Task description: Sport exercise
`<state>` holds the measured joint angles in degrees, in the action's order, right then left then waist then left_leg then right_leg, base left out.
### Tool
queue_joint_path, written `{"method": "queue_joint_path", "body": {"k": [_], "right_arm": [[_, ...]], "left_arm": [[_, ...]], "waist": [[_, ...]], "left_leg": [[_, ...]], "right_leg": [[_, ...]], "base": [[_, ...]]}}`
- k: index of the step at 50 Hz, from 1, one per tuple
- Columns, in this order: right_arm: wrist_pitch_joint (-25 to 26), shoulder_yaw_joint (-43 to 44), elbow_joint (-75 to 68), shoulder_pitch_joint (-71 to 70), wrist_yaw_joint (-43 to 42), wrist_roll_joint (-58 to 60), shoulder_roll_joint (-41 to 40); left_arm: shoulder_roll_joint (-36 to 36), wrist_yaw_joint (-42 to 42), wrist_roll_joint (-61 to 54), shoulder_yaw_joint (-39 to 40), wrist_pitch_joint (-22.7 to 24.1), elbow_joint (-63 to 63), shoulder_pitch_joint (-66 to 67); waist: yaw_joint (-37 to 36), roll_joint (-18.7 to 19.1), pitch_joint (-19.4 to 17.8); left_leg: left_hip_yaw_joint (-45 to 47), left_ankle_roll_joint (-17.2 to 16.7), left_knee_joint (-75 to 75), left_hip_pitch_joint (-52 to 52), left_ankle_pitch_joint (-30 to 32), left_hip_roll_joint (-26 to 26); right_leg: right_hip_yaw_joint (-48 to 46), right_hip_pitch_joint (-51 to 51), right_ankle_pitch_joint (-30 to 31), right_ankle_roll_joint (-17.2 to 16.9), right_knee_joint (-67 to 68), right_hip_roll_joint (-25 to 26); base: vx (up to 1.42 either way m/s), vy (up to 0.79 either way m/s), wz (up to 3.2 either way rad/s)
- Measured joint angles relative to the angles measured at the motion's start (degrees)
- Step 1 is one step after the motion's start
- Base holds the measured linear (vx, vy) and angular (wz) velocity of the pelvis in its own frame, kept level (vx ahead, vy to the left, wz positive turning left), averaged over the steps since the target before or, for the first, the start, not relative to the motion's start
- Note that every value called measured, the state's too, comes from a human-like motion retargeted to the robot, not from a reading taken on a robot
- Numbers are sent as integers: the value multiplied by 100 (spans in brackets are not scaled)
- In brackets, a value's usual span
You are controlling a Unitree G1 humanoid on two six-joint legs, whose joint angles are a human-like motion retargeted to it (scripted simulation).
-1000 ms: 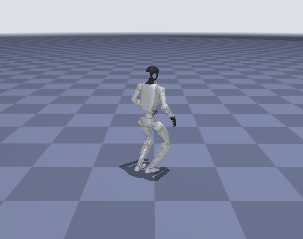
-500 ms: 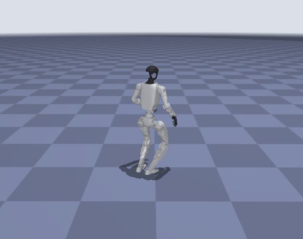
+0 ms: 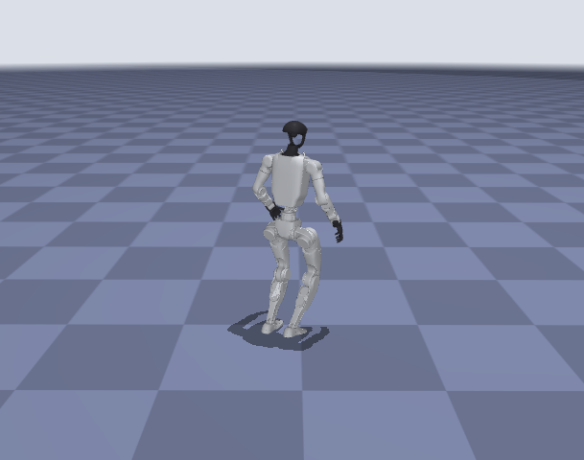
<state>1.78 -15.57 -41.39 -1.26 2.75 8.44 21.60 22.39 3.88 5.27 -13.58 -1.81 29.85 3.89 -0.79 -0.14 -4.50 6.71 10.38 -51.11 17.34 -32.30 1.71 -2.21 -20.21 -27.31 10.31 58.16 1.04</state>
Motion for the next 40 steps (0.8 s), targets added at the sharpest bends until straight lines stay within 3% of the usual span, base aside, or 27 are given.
{"method": "queue_joint_path", "body": {"k": [2, 5, 8, 12, 15, 18, 20, 22, 25, 30, 37, 40], "right_arm": [[-39, -18, -164, 44, 20, -74, -13], [-151, -23, -178, 65, 77, -102, 25], [-201, -23, 47, 88, 76, -108, 88], [-145, -118, 330, -139, 3, 161, 180], [-2, -133, 282, -372, -102, 291, 81], [48, -17, 169, -255, -3, 97, -35], [44, 60, 4, -105, 81, -103, -111], [61, 80, -269, -29, 155, -317, -150], [71, 11, -670, -41, 266, -486, -102], [32, -88, -996, -88, 426, -611, 33], [-3, -112, -692, -96, 473, -762, 107], [-18, -126, -436, -96, 509, -788, 90]], "left_arm": [[-123, 76, -189, 47, -50, 386, 123], [-160, 151, -365, 80, -89, 754, 196], [-134, 162, -319, 94, -106, 890, 301], [56, 142, 146, 37, -156, 873, 12], [68, 62, 451, 4, -208, 717, -515], [124, 57, 264, -49, -103, 242, -690], [143, 25, 13, -49, -46, -129, -614], [167, -26, -241, 7, -30, -482, -508], [319, -84, -541, 91, 0, -1000, -431], [628, -24, -730, 164, 14, -1608, -349], [639, 259, -837, 177, -8, -1499, -74], [518, 402, -859, 130, -92, -1069, 48]], "waist": [[26, -5, 193], [55, -27, 274], [74, -82, 212], [137, -74, -136], [248, -110, -370], [184, 7, -274], [136, 51, -105], [119, 52, 110], [101, 29, 293], [93, 8, 277], [105, -36, 148], [112, -34, 60]], "left_leg": [[21, -79, 590, -22, 756, 39], [111, -85, 631, 49, 1083, 13], [263, 8, -85, 126, 374, -135], [469, 189, -1681, 412, -1532, -513], [573, 348, -2093, 635, -1770, -619], [430, 269, -1497, 386, -1429, -573], [236, 157, -657, 140, -642, -436], [207, -16, 202, -50, 608, -378], [223, -120, 963, -186, 1563, -310], [106, -103, 1004, -246, 1627, -221], [179, 62, 213, -197, 589, -318], [244, 105, -346, -136, -20, -478]], "right_leg": [[146, -39, 619, 52, -456, 9], [213, -43, 847, 31, -632, 0], [86, -29, 199, -56, -183, -53], [-409, -137, -1762, -223, 1079, -257], [-669, -291, -2164, -94, 1623, -495], [-506, -100, -1422, 16, 1023, -199], [-217, 105, -568, 136, 243, 40], [-3, 234, 673, 108, -522, 90], [158, 255, 1492, 52, -1067, -5], [291, 290, 1423, 36, -1014, -133], [224, 327, 757, -70, -501, -119], [64, 352, 189, -139, -199, -48]], "base": [[0, 0, 0], [-3, -2, 21], [-7, -1, 11], [-8, -1, -6], [-7, -2, 36], [6, 1, 24], [7, 0, 29], [7, -1, 33], [6, 0, 29], [1, 1, 27], [-1, 0, 9], [-7, -3, 8]]}}
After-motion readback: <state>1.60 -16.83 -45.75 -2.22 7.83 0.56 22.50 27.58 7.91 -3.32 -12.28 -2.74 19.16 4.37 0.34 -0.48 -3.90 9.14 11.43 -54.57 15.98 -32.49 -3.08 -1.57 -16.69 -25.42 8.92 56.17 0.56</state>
